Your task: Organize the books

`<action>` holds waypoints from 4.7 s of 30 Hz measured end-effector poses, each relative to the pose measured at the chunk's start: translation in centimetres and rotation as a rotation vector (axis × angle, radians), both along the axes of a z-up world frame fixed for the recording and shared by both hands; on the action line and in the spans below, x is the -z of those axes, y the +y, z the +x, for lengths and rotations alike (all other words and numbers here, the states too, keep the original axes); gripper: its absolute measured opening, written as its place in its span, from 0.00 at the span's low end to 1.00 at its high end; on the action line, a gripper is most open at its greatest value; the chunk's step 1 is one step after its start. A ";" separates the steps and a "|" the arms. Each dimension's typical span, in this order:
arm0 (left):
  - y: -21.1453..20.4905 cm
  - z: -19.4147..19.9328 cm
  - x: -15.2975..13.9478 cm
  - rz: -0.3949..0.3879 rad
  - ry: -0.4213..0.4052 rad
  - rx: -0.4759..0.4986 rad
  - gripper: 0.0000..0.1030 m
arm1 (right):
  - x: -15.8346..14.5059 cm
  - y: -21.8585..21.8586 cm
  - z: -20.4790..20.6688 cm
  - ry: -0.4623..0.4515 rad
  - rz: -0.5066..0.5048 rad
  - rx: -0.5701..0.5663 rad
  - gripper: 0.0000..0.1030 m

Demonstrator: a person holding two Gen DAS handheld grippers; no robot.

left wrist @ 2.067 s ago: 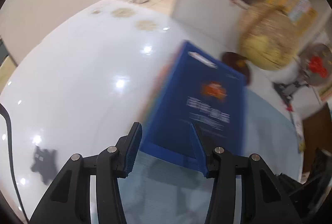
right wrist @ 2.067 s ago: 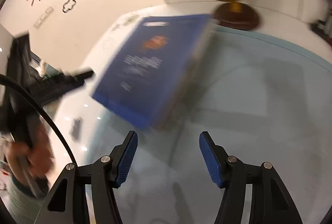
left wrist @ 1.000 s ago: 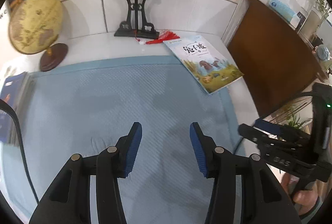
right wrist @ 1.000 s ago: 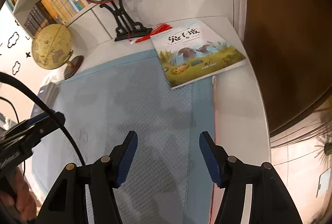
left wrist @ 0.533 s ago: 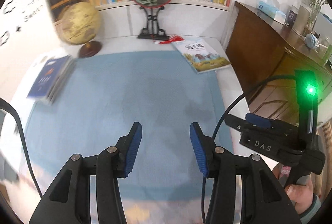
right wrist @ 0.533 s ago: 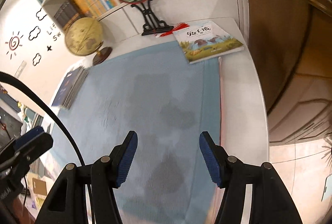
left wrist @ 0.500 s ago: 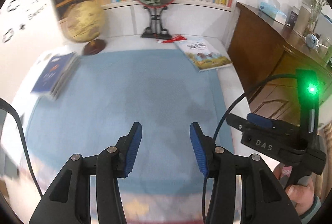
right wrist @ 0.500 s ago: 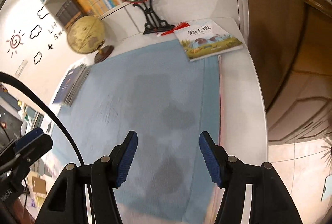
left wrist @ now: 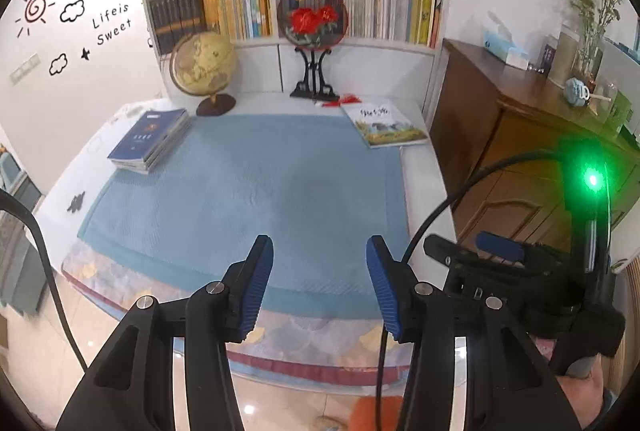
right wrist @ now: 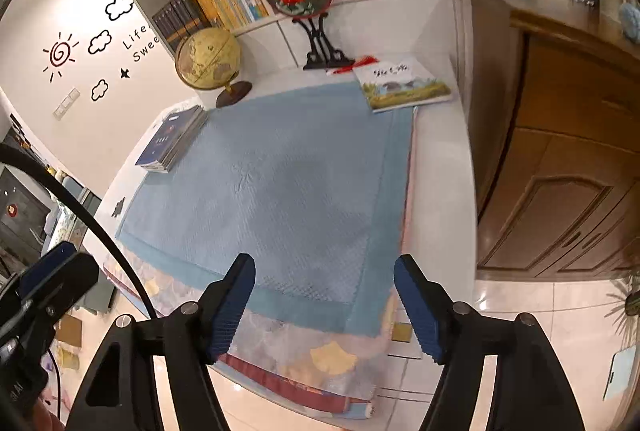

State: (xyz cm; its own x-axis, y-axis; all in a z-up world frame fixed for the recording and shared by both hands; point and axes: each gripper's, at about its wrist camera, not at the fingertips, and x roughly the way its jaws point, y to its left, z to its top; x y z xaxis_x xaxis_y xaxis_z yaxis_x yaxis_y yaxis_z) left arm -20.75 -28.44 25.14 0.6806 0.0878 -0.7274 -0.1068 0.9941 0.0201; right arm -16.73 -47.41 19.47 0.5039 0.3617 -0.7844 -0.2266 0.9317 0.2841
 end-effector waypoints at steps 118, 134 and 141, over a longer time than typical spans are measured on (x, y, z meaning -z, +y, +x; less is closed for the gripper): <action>8.1 21.4 22.5 -0.291 0.277 -0.041 0.42 | 16.3 8.4 22.1 0.194 -0.167 -0.100 0.51; 12.0 15.0 18.6 -0.630 0.132 0.133 0.38 | 16.8 8.1 17.6 0.231 -0.046 -0.176 0.51; 12.0 16.8 21.9 -0.592 0.191 0.100 0.11 | 16.8 7.7 17.2 0.227 -0.014 -0.132 0.52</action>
State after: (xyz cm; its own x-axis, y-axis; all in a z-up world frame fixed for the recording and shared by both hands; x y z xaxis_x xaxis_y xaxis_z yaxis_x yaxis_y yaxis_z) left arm -3.96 -16.43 3.21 0.5180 -0.4243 -0.7427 -0.0611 0.8477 -0.5269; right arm 0.49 -39.71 2.64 0.2637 0.4008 -0.8774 -0.2779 0.9026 0.3288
